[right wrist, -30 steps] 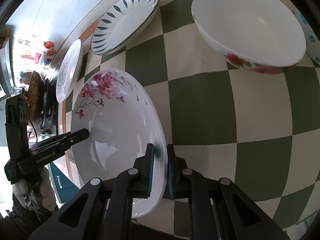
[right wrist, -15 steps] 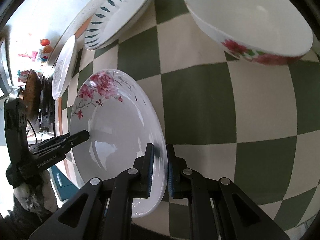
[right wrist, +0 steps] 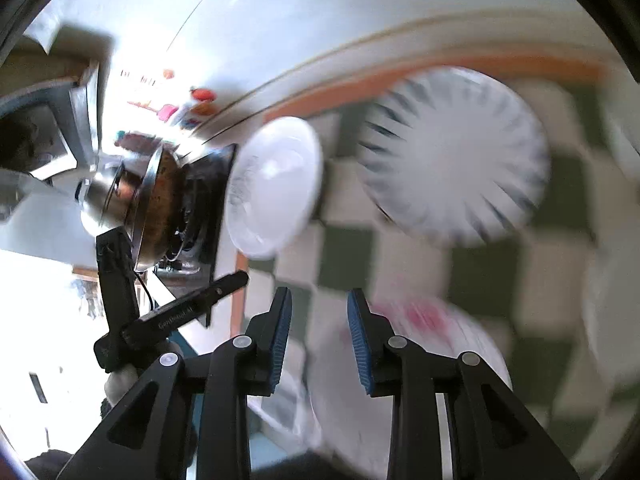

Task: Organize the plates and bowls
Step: 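Grip the grey-flower plate with both tools, stacking it with the pink-flower plate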

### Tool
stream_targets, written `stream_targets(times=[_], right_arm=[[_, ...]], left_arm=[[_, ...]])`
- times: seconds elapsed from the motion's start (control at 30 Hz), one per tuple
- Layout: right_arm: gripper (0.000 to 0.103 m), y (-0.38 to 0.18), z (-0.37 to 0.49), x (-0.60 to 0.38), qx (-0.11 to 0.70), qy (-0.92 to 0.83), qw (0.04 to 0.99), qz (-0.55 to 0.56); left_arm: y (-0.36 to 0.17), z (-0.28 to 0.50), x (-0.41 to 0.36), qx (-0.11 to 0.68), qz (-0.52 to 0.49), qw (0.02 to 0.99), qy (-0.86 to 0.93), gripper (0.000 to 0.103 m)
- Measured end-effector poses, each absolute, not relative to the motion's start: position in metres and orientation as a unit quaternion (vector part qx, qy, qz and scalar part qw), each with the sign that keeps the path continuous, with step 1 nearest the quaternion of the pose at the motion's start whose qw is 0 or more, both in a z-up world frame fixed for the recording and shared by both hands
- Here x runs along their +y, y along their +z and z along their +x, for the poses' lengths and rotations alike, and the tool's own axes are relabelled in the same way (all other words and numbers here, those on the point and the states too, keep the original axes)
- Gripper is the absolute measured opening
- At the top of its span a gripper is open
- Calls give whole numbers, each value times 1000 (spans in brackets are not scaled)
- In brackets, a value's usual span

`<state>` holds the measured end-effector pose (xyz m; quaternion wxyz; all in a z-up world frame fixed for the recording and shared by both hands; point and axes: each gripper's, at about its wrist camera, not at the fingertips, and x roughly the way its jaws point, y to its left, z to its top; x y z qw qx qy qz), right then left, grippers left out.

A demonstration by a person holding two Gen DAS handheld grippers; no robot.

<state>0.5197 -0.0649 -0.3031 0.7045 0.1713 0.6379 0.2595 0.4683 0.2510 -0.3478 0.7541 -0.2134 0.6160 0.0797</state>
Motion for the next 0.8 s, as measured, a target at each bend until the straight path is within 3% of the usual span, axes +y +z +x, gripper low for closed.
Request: stream_targets(times=[0.2,0.53,0.6,0.67,0.8], right_arm=[[32,-349,609,21,665,268,692,84],[33,-403,684,71,704,265,657,45],[31,-407,683,71,708,267,653,38],[21,-415,683,71,717,270,642,33],[18,-418,682,64,708,274,649,41]], left_arm=[[-381,495,301,621,-237,737,126,34],[-398,520,320,627,-242,730,126,31],[-398,524,315,630,-235,730,120,29],[-396,526,315,630,-236,730,121,29],[-395,525,313,632,-231,730,119,29]])
